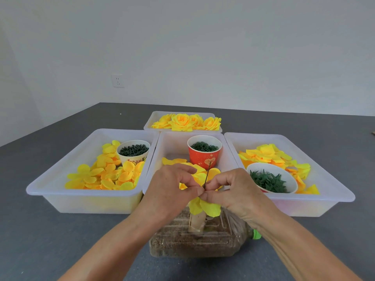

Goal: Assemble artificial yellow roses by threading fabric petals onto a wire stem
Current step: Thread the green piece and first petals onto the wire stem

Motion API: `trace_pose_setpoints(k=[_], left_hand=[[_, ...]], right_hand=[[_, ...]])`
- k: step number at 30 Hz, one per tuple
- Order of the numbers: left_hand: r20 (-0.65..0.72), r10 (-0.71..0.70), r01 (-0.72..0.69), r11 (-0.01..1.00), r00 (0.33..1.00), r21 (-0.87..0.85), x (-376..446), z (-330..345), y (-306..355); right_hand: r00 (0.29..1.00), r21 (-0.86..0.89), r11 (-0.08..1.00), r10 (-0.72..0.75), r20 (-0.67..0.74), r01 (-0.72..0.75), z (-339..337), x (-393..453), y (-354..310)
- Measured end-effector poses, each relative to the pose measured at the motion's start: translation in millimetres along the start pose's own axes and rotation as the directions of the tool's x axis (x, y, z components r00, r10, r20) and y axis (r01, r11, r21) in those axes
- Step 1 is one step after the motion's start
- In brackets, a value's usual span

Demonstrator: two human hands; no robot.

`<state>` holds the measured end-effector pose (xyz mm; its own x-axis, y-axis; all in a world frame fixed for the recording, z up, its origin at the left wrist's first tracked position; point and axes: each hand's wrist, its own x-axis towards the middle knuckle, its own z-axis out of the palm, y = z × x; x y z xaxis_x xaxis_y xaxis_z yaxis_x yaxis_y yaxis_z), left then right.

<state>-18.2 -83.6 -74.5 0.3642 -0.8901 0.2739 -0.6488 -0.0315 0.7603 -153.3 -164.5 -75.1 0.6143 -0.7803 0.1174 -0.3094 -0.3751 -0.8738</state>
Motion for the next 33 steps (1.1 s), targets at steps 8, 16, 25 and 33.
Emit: trace_pose_setpoints(k=[8, 16, 25, 33], left_hand=[[0.001, -0.046, 0.046, 0.993, 0.999, -0.113, 0.7, -2.3, -3.6], [-0.022, 0.077, -0.07, 0.975, 0.997, 0.21, -15.9, 4.4, -14.2], [-0.064, 0.071, -0.058, 0.982, 0.995, 0.181, -19.0, 4.8, -13.9], [-0.031, 0.019, -0.014, 0.985, 0.999, 0.171, -16.4, -5.6, -11.9]], right_hand=[[0.999, 0.19, 0.981, 0.032, 0.041, -0.039, -11.8, -4.1, 4.0], [0.983, -0.288, 0.943, -0.182, -0.027, 0.166, -0.9, -23.8, 10.4], [0.968, -0.274, 0.936, -0.246, -0.053, 0.223, -2.4, -24.1, 13.7], [0.986, -0.043, 0.988, -0.149, -0.077, 0.146, -1.9, -15.1, 13.3]])
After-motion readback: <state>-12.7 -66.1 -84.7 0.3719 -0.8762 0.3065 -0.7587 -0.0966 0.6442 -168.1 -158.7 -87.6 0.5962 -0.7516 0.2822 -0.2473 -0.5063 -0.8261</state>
